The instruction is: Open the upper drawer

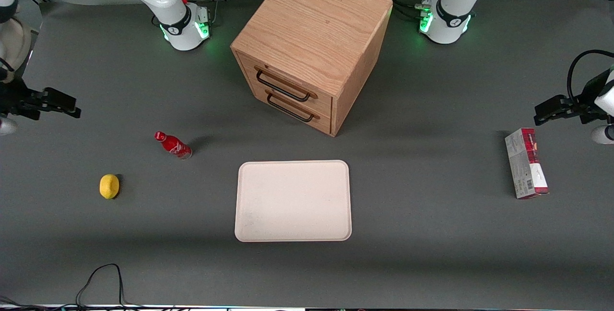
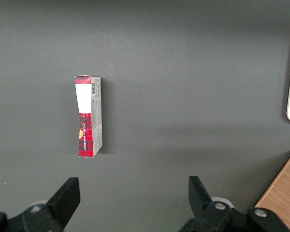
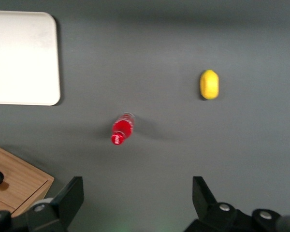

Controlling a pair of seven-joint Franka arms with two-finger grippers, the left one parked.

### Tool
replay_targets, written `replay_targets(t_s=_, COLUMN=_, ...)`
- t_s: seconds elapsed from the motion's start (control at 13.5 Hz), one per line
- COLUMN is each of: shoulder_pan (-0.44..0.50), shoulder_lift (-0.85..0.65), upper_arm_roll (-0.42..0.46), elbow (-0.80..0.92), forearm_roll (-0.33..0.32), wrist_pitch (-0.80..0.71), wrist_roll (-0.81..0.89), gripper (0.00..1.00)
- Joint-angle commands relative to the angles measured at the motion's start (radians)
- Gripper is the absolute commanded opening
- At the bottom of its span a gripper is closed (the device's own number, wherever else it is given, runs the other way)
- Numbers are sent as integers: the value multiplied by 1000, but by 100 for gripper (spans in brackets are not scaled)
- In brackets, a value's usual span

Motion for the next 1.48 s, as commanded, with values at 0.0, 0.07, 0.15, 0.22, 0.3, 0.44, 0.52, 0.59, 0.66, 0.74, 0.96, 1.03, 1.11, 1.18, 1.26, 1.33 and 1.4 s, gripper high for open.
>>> replay_targets(t_s=0.0, shoulder_pan=94, shoulder_lift=77, upper_arm_roll=-1, elbow=72, forearm_roll=31, wrist_pitch=0, wrist_roll=29, gripper=100)
replay_targets(t_s=0.07, shoulder_pan=146, shoulder_lift=93, upper_arm_roll=-3, elbow=80, forearm_roll=28, wrist_pitch=0, wrist_roll=26, gripper=100)
replay_targets(t_s=0.15, shoulder_pan=186, shoulder_lift=104, upper_arm_roll=-1, elbow=89, forearm_roll=30, wrist_pitch=0, wrist_roll=15, gripper=100)
replay_targets(t_s=0.22, shoulder_pan=235, shoulder_lift=119, upper_arm_roll=-1, elbow=93, forearm_roll=31, wrist_pitch=4, wrist_roll=15, gripper=100)
replay_targets(t_s=0.3, shoulder_pan=284, shoulder_lift=129, upper_arm_roll=0, elbow=94, forearm_roll=31, wrist_pitch=18, wrist_roll=10, gripper=100)
replay_targets(t_s=0.44, shoulder_pan=376, shoulder_lift=143, upper_arm_roll=5, elbow=94, forearm_roll=62, wrist_pitch=23, wrist_roll=-34, gripper=100)
replay_targets(t_s=0.52, shoulder_pan=414, shoulder_lift=152, upper_arm_roll=5, elbow=93, forearm_roll=82, wrist_pitch=23, wrist_roll=-61, gripper=100)
replay_targets(t_s=0.59, shoulder_pan=451, shoulder_lift=155, upper_arm_roll=5, elbow=91, forearm_roll=87, wrist_pitch=23, wrist_roll=-91, gripper=100)
replay_targets(t_s=0.66, shoulder_pan=491, shoulder_lift=155, upper_arm_roll=5, elbow=90, forearm_roll=87, wrist_pitch=21, wrist_roll=-117, gripper=100)
replay_targets(t_s=0.74, shoulder_pan=520, shoulder_lift=156, upper_arm_roll=5, elbow=91, forearm_roll=87, wrist_pitch=21, wrist_roll=-123, gripper=100)
replay_targets(t_s=0.96, shoulder_pan=611, shoulder_lift=163, upper_arm_roll=5, elbow=90, forearm_roll=88, wrist_pitch=21, wrist_roll=-126, gripper=100)
replay_targets(t_s=1.03, shoulder_pan=628, shoulder_lift=163, upper_arm_roll=6, elbow=88, forearm_roll=88, wrist_pitch=21, wrist_roll=-146, gripper=100)
replay_targets(t_s=1.11, shoulder_pan=637, shoulder_lift=164, upper_arm_roll=7, elbow=85, forearm_roll=105, wrist_pitch=20, wrist_roll=-184, gripper=100)
replay_targets(t_s=1.18, shoulder_pan=634, shoulder_lift=169, upper_arm_roll=5, elbow=83, forearm_roll=154, wrist_pitch=20, wrist_roll=-231, gripper=100)
replay_targets(t_s=1.26, shoulder_pan=629, shoulder_lift=172, upper_arm_roll=-1, elbow=83, forearm_roll=204, wrist_pitch=13, wrist_roll=-261, gripper=100)
replay_targets(t_s=1.33, shoulder_pan=629, shoulder_lift=172, upper_arm_roll=-4, elbow=83, forearm_roll=235, wrist_pitch=10, wrist_roll=-270, gripper=100)
replay_targets(t_s=1.4, shoulder_pan=628, shoulder_lift=175, upper_arm_roll=-6, elbow=83, forearm_roll=238, wrist_pitch=10, wrist_roll=-305, gripper=100)
